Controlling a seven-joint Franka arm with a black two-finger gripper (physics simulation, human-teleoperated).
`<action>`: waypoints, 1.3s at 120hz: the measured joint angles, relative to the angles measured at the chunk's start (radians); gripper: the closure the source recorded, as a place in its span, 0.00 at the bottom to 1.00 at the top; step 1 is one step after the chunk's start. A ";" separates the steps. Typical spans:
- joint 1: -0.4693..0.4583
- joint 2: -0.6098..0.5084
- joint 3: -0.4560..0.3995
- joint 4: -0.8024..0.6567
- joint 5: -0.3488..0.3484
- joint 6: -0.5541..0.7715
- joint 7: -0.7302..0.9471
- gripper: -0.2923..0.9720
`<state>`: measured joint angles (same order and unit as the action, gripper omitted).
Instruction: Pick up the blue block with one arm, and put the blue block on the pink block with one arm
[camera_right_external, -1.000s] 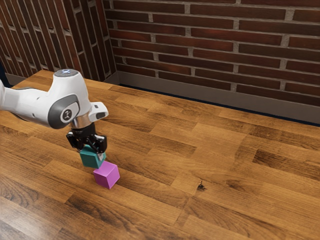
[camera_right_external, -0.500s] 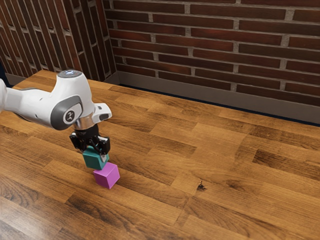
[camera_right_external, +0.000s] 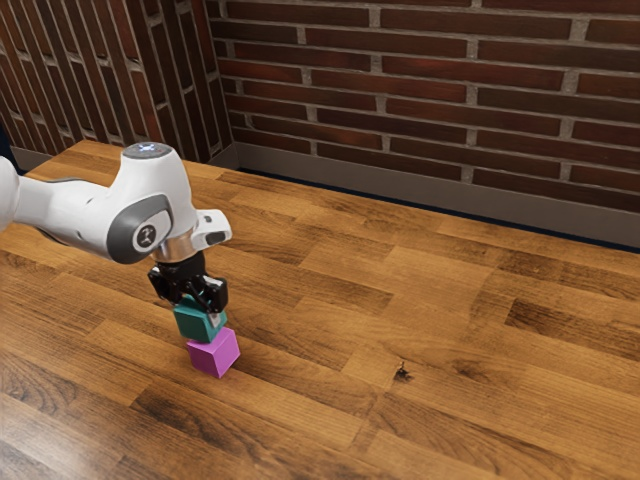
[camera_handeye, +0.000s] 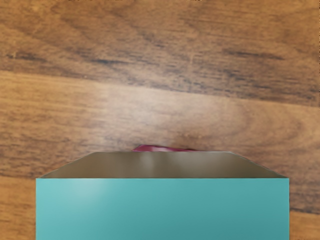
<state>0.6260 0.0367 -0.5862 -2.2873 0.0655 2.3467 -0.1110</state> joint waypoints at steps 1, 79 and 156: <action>0.000 0.000 0.000 0.000 0.000 0.000 0.002 0.48; 0.004 0.017 -0.027 -0.002 -0.045 0.039 0.119 0.47; 0.008 -0.016 -0.026 -0.038 -0.047 0.041 0.157 0.47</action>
<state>0.6344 0.0212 -0.6126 -2.3251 0.0188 2.3881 0.0461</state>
